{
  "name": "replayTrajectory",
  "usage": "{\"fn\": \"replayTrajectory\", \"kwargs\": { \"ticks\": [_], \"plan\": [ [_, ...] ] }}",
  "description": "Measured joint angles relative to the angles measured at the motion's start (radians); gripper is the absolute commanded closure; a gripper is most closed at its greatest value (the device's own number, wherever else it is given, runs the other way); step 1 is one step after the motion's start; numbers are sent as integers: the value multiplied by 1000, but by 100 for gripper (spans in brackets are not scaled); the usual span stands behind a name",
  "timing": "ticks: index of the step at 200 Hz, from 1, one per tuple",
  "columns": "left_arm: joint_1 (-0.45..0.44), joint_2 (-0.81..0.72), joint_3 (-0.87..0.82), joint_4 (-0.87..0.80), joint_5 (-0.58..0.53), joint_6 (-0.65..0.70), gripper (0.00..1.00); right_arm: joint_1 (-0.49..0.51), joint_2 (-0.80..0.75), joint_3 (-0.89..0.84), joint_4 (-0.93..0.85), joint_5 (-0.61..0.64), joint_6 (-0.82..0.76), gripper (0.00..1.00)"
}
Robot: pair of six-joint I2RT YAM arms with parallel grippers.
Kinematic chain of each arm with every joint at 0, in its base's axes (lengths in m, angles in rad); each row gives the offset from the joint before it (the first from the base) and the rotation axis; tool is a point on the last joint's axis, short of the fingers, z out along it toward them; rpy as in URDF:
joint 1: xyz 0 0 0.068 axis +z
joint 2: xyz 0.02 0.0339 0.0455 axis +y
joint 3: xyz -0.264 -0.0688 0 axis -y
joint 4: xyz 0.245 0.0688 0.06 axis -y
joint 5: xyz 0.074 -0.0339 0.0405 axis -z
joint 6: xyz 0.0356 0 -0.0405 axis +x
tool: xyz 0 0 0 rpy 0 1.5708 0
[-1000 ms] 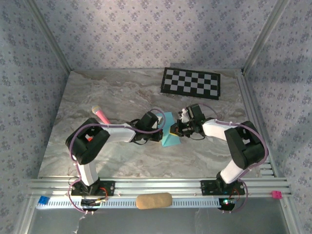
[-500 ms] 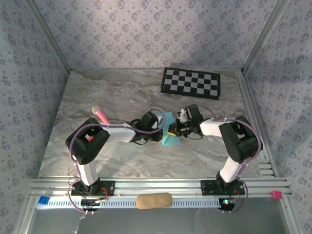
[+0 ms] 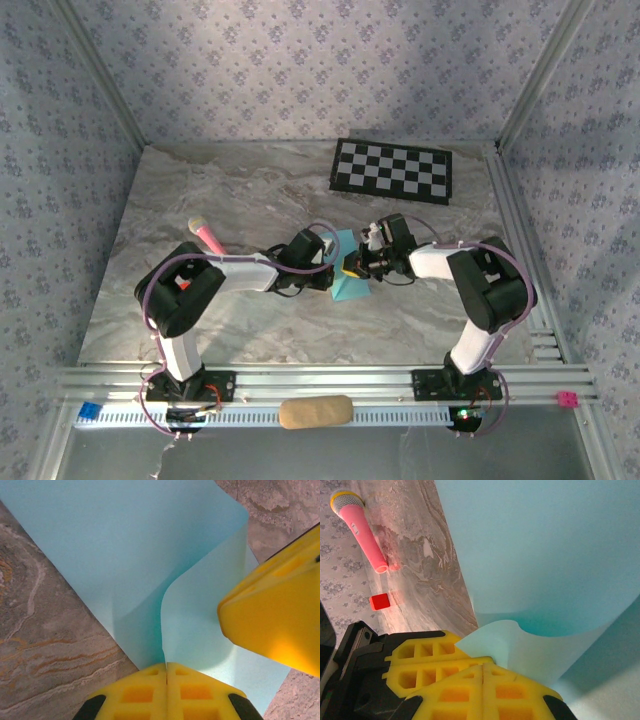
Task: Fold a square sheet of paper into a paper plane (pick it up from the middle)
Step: Fold the triangle a second time at the center of the table.
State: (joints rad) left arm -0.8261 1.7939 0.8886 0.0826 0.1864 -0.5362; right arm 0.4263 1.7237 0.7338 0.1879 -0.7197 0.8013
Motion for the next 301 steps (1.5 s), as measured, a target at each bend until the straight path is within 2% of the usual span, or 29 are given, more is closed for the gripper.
{"fn": "replayTrajectory", "kwargs": {
  "ticks": [142, 184, 248, 301],
  "plan": [
    [0, 0, 0, -1, 0, 0, 100, -9, 53, -46, 71, -6, 0, 100],
    [0, 0, 0, -1, 0, 0, 100, -29, 13, -39, 21, 9, -8, 100],
    [0, 0, 0, -2, 0, 0, 100, -64, 50, -15, 8, 27, -32, 100],
    [0, 0, 0, -3, 0, 0, 100, -55, 45, 6, -43, 66, -66, 100]
  ]
}}
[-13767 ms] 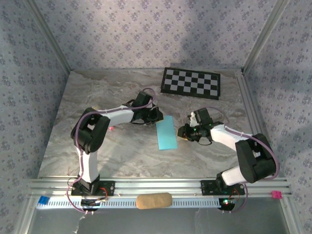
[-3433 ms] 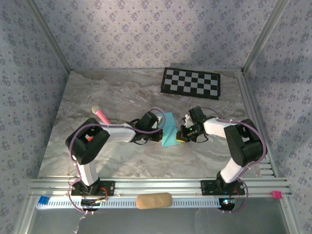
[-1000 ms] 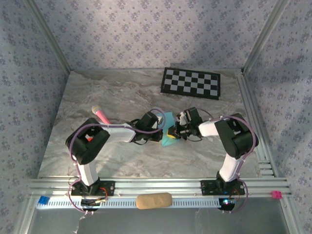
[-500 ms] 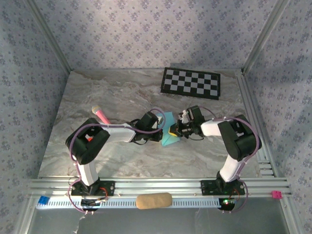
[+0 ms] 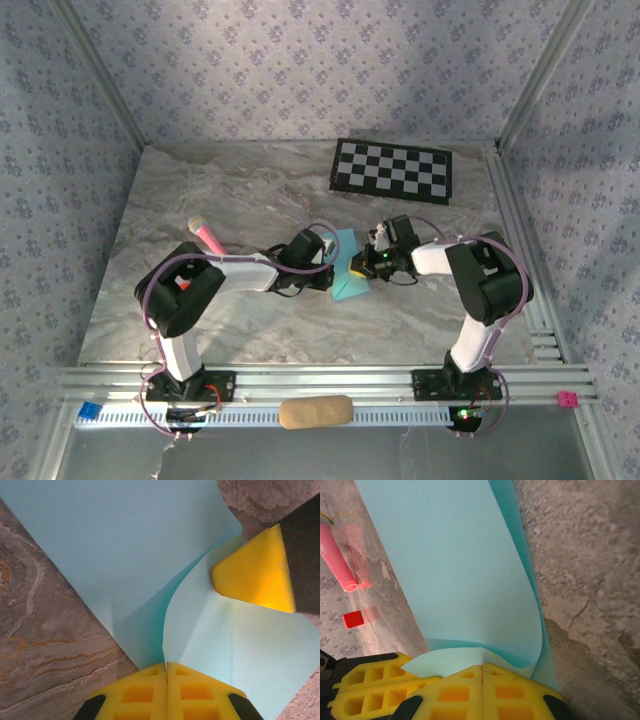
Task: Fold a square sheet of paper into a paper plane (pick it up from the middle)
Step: Fold the triangle a second time at the center of the table.
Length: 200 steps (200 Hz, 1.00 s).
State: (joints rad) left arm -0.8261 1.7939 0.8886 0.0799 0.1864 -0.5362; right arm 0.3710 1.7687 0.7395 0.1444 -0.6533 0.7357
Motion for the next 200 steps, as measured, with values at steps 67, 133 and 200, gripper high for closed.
{"fn": "replayTrajectory", "kwargs": {
  "ticks": [67, 133, 200],
  "plan": [
    [0, 0, 0, -2, 0, 0, 100, 4, -19, 39, -48, 15, -13, 100],
    [0, 0, 0, -2, 0, 0, 100, 2, 18, 63, -62, 63, -37, 100],
    [0, 0, 0, -1, -1, 1, 100, -38, 15, 34, -6, 44, -20, 100]
  ]
}}
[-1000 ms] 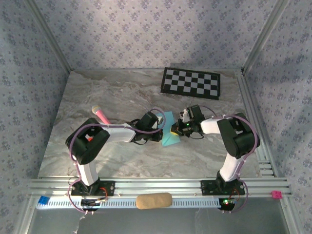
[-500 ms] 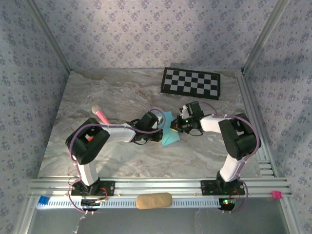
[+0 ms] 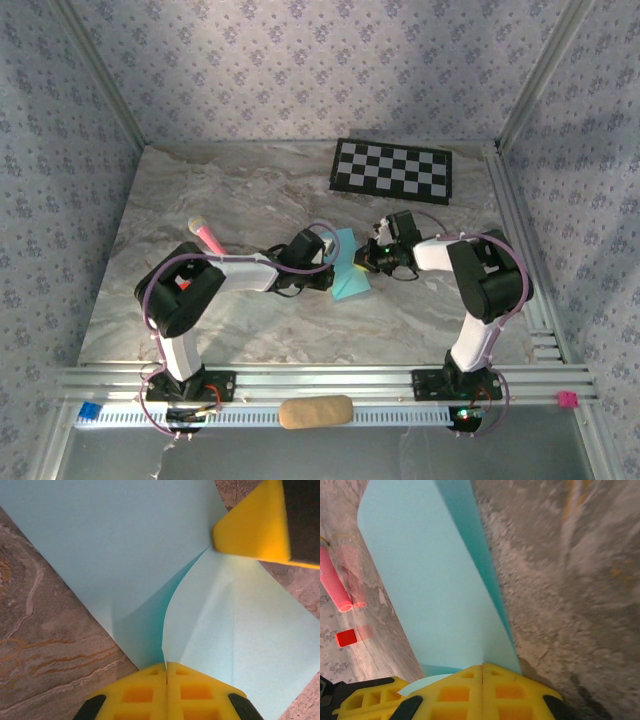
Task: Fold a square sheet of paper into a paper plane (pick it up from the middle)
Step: Fold the triangle a second time at the center of the table.
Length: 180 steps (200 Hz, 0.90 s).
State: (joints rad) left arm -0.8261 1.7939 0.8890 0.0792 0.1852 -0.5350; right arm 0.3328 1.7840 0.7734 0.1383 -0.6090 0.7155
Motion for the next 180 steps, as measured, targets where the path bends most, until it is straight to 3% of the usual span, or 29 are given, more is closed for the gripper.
{"fn": "replayTrajectory", "kwargs": {
  "ticks": [59, 110, 180],
  "plan": [
    [0, 0, 0, -1, 0, 2, 100, -40, -24, -35, 53, 27, 29, 100],
    [0, 0, 0, -1, 0, 2, 100, -45, -154, -44, 44, 37, 10, 100],
    [0, 0, 0, -1, 0, 2, 100, 46, -57, 13, -14, -71, -18, 100]
  ]
}}
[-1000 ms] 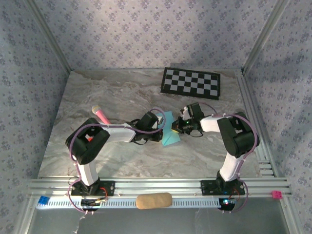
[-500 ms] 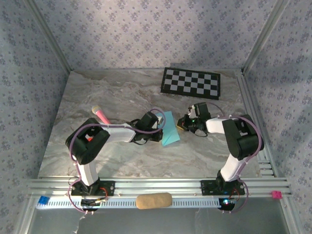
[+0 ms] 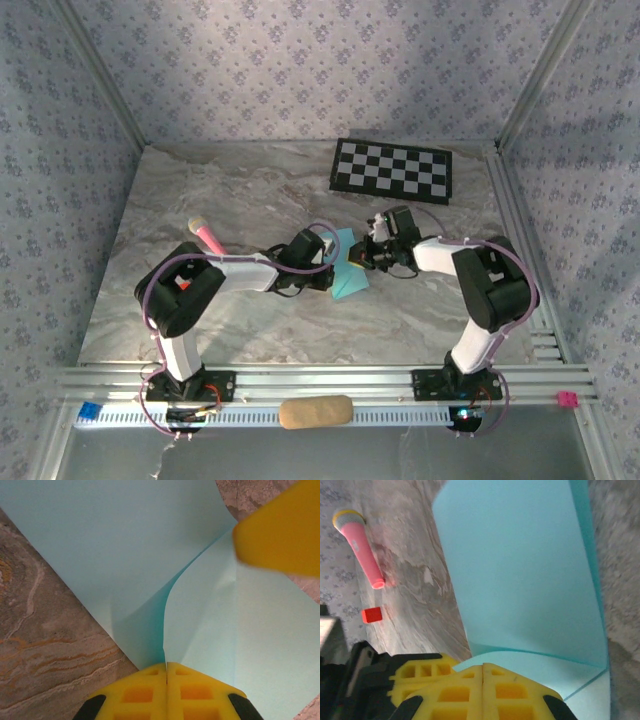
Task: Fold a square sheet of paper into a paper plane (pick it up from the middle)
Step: Fold the triangle a second time at the center of the table.
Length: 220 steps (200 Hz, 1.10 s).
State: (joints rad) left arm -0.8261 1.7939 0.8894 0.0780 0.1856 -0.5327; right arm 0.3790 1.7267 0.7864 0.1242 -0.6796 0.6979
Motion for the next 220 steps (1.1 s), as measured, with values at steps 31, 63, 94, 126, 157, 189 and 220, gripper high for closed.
{"fn": "replayTrajectory", "kwargs": {
  "ticks": [31, 63, 94, 126, 157, 189, 220],
  "plan": [
    [0, 0, 0, 0, 0, 0, 100, -5, 37, 0, -5, -14, 0, 100],
    [0, 0, 0, 0, 0, 0, 100, -10, 65, -5, -12, -15, -11, 100],
    [0, 0, 0, -1, 0, 0, 100, -18, 68, -23, -2, -18, -18, 100],
    [0, 0, 6, -11, 0, 0, 91, -19, 63, -37, 19, -16, -18, 100],
    [0, -4, 26, -55, -3, -14, 74, -19, 63, -38, 23, -16, -18, 100],
    [1, -42, 39, -126, -42, -68, 68, -19, 62, -40, 26, -16, -18, 100],
    [1, -105, 43, -147, -51, -131, 77, -19, 59, -44, 31, -10, -14, 100]
  ]
}}
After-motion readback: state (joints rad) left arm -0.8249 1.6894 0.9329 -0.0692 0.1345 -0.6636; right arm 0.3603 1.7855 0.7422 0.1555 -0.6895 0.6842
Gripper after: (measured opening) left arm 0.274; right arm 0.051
